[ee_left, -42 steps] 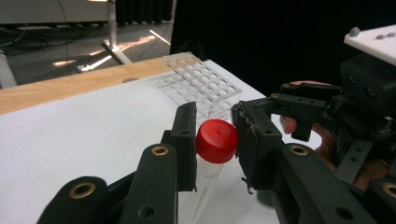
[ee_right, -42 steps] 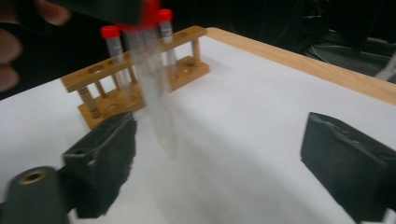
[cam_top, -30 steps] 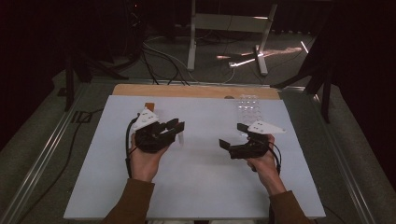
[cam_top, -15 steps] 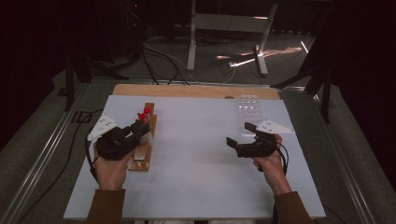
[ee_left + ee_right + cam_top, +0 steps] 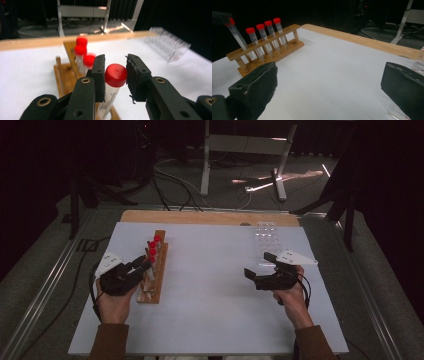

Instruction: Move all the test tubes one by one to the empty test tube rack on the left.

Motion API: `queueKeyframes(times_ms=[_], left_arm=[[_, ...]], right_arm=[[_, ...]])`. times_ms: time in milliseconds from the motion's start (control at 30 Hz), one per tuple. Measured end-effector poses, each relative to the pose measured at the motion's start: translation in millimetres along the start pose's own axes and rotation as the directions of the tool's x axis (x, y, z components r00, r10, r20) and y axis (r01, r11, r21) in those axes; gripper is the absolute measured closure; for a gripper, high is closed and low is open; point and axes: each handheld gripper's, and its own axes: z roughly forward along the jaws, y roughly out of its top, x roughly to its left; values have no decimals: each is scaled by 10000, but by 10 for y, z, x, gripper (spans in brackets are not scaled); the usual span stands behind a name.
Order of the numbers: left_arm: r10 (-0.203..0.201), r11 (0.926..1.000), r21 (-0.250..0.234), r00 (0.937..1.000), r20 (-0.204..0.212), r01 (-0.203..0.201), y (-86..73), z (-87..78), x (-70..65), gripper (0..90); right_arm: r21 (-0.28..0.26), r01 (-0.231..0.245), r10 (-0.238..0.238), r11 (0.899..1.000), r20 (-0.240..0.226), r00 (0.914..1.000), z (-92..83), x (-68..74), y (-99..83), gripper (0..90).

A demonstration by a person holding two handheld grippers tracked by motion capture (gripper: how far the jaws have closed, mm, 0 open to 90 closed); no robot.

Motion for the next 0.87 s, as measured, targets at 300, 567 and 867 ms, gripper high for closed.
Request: queueKeyframes(times_ms=[300,567,867], left_arm=[[-449,9990,-63,9989,154,450,-195,54,103,644],[-473,9907,-1305,9972,-578,394,-267,-285,183,132],[-242,9866,-1629,9962,-837,103,-345,-431,147,5]], right_arm=[[7,89,-90,10000,175,9998,-127,1,-50,2],[-129,483,-465,9988,1119,9926,-441,30,-362,1],[-934,307,-147,9952,1681,9857,-653,-22,-567,1]])
